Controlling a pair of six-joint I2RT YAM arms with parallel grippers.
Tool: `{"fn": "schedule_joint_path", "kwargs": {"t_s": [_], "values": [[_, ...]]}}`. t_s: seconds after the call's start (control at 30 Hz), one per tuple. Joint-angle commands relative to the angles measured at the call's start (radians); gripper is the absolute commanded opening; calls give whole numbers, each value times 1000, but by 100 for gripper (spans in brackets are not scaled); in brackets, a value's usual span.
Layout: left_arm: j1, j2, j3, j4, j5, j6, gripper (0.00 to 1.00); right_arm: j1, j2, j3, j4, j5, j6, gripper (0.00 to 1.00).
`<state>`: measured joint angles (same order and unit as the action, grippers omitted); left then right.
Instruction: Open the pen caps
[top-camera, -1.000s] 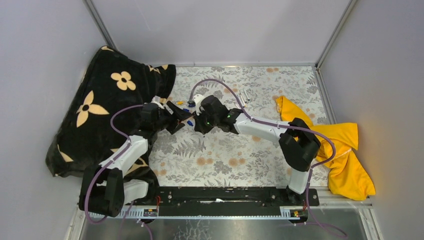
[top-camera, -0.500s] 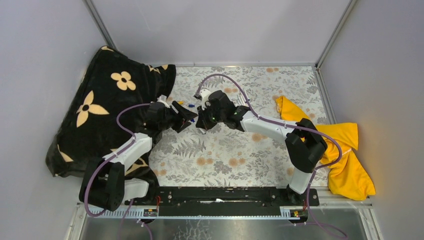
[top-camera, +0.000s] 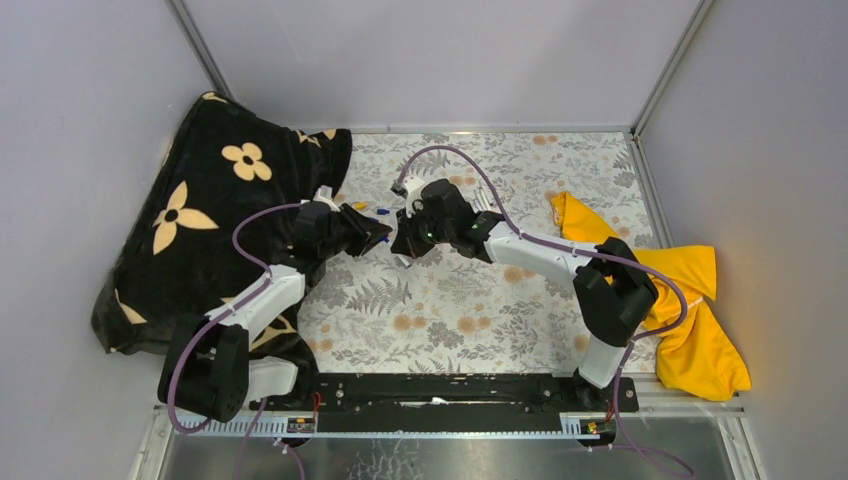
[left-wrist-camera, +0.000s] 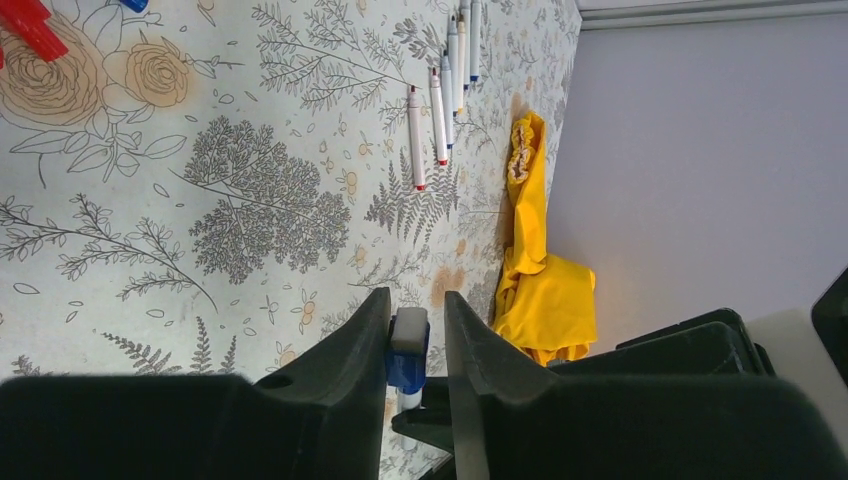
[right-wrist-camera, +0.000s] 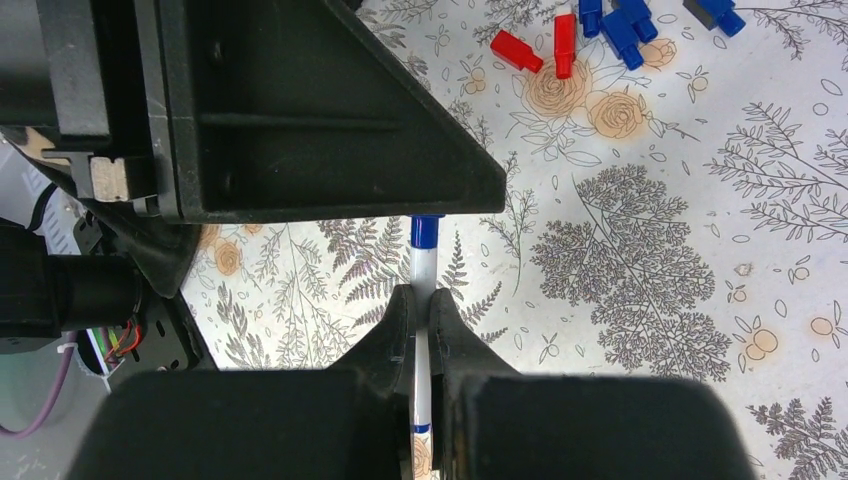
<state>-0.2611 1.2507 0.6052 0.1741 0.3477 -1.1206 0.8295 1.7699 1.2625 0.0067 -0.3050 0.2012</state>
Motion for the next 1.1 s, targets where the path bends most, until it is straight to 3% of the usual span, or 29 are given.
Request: {"fn": "schedule_joint_path", "kwargs": {"t_s": [0.0,0.1,0.2,0.3,0.43,0.53,1.07], "values": [[-9,-14,11,73,-10,-2,31,-13,-55,-3,47,-15,15,0],[-10,-16,11,72,-3,3,25,-18,-61,-6,53,-13,21,0],[-11,-21,12,68,-8,12,10,-20,-68,-9,52,-9,17,0],[-16,-26,17,61,-14,26,0,-21,-75,-16,54,-10,14,12],[-24,-12,31,52,-17,39,0,-22,-70,-3,49,-22,13,30],[-31,-5,36,51,-18,48,0,-21,-65,15,36,-23,8,34],[-51,-2,75,59,10,21,0,-21,4,72,20,-42,5,35]]}}
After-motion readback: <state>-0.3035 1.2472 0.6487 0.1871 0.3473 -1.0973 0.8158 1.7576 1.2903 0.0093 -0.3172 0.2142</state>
